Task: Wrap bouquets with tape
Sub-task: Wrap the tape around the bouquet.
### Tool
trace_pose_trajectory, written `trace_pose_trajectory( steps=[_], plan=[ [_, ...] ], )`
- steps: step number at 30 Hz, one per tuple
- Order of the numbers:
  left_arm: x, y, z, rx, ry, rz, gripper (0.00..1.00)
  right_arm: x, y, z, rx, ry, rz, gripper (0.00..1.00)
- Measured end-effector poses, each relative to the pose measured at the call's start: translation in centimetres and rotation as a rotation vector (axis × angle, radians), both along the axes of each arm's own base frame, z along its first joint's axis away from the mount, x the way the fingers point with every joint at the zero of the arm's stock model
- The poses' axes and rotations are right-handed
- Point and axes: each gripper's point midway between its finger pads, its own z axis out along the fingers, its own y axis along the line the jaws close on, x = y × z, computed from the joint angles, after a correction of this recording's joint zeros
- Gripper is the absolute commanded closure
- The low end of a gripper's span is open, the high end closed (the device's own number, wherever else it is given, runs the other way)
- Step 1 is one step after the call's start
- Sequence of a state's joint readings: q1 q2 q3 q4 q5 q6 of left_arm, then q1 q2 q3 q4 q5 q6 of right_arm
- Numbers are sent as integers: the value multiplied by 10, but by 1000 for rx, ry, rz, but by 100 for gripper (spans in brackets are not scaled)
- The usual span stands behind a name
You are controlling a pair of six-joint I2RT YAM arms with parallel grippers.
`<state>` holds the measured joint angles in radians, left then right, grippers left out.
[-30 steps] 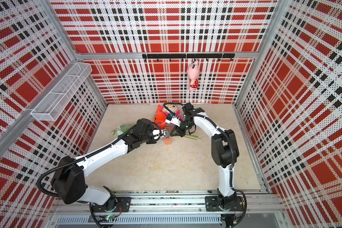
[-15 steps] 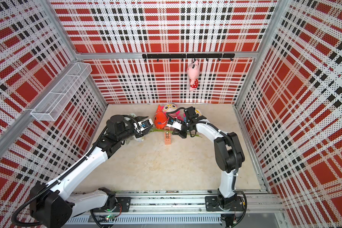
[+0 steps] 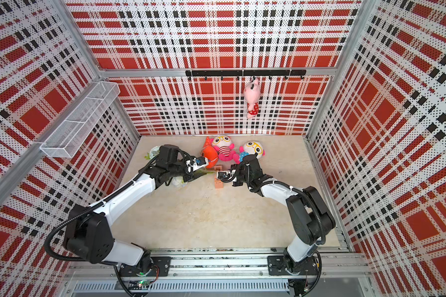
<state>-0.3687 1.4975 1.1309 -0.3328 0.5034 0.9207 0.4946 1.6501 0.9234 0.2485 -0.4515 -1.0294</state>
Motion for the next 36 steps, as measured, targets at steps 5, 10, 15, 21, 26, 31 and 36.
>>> trace_pose_trajectory(
  steps=[5, 10, 15, 21, 26, 31, 36],
  plan=[
    [5, -4, -6, 19, 52, -18, 39, -4, 6, 8, -25, -113, 25, 100],
    [8, -6, -16, 49, 108, -35, 42, -8, 14, 24, -62, -233, 44, 100],
    [6, -5, -33, 88, 174, -53, 50, -12, 20, 31, -105, -326, 54, 100],
    [-1, -3, -47, 115, 231, -68, 69, -14, 21, 31, -153, -389, 56, 100],
    [-2, -4, -47, 114, 237, -66, 100, -9, 18, 33, -170, -408, 21, 71],
    [5, -4, -45, 112, 222, -39, 100, -14, 17, 24, -137, -289, 15, 23],
    [9, -9, -44, 129, 149, -9, 100, -28, 9, 28, -31, -81, -34, 0]
  ],
)
